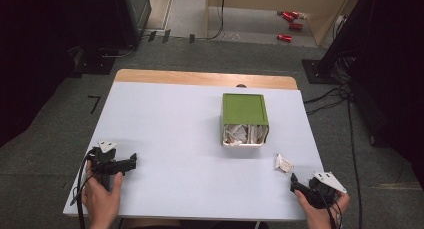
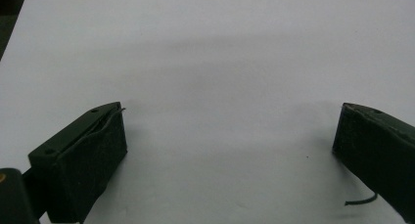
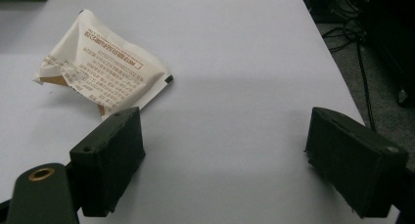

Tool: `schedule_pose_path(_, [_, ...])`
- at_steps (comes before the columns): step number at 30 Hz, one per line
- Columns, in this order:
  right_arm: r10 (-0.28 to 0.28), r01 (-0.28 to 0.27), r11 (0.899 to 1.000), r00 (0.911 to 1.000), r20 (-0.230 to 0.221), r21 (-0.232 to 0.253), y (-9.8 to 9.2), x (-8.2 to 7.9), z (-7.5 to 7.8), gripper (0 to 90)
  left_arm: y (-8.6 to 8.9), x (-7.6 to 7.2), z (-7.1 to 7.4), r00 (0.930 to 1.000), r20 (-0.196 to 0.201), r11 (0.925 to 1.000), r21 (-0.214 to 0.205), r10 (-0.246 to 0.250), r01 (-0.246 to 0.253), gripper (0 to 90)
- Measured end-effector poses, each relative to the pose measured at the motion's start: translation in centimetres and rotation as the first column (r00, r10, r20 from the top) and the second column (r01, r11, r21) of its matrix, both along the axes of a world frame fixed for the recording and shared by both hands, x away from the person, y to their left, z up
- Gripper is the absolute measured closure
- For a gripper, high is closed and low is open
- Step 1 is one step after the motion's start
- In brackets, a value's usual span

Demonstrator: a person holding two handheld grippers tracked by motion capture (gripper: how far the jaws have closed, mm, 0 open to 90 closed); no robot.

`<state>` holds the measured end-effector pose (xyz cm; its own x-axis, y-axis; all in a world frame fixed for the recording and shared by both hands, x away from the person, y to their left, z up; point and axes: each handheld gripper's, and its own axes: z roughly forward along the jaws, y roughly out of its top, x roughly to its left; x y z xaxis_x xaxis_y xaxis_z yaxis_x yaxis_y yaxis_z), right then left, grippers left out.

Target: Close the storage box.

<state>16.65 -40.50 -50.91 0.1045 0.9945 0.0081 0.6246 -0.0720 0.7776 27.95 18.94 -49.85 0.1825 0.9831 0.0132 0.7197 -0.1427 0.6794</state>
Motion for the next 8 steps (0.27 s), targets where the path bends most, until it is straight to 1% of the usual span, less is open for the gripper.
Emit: schedule_pose_path(8, [0.0, 0.0, 1.0, 1.0, -0.002, -0.004, 0.04, 0.0, 0.01, 13.9, 0.0, 0.0, 0.0, 1.0, -0.001, 1.0, 0.0, 0.0, 0.0, 0.0])
